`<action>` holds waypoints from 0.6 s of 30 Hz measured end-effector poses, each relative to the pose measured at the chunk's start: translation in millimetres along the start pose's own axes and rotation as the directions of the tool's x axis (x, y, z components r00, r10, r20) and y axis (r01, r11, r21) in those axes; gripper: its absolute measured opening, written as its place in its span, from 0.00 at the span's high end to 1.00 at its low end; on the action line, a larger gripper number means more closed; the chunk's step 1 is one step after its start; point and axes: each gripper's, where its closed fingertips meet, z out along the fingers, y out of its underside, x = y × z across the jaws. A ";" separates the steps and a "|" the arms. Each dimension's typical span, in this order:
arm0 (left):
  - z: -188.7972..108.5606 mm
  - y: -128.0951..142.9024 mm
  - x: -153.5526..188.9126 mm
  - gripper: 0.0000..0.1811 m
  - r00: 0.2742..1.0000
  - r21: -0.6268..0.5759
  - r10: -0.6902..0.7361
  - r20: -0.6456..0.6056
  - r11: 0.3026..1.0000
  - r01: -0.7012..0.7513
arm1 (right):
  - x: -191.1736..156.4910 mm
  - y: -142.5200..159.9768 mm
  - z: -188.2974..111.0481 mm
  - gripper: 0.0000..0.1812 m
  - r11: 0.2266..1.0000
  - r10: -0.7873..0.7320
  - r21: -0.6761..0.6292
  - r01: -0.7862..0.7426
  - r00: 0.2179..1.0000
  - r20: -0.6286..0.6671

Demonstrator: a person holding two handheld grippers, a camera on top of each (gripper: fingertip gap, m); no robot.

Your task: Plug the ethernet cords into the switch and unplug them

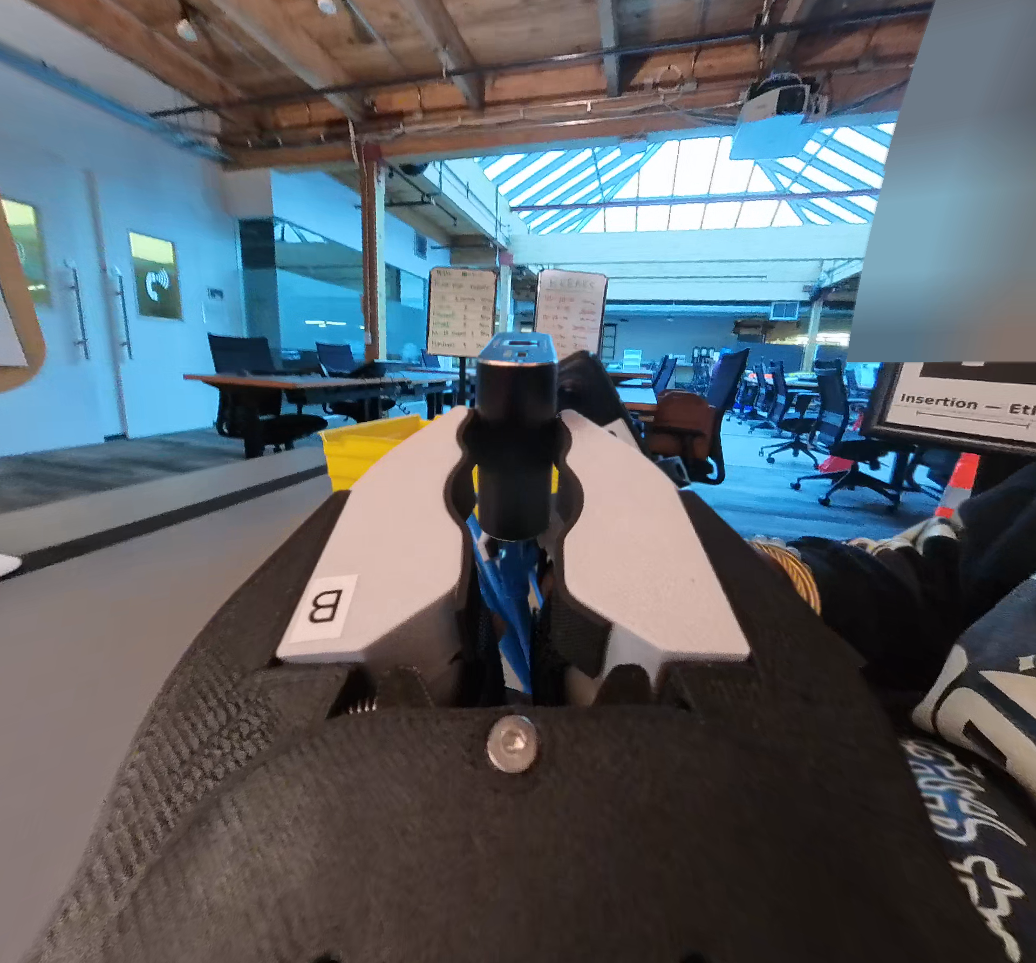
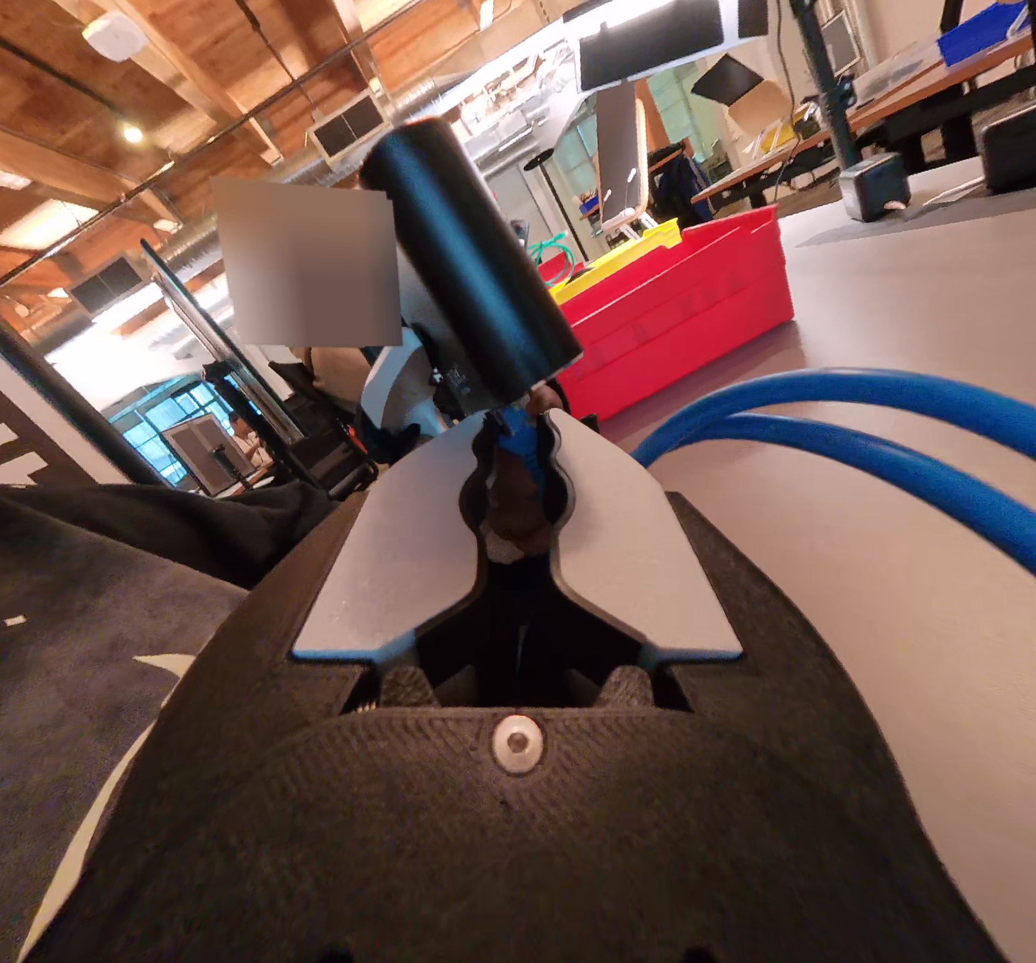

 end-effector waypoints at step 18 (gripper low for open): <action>-16.7 -24.9 -44.6 0.86 0.930 0.158 -0.367 0.016 0.920 0.360 | -36.2 -100.1 -54.0 0.92 0.969 -0.144 0.210 0.134 0.989 0.032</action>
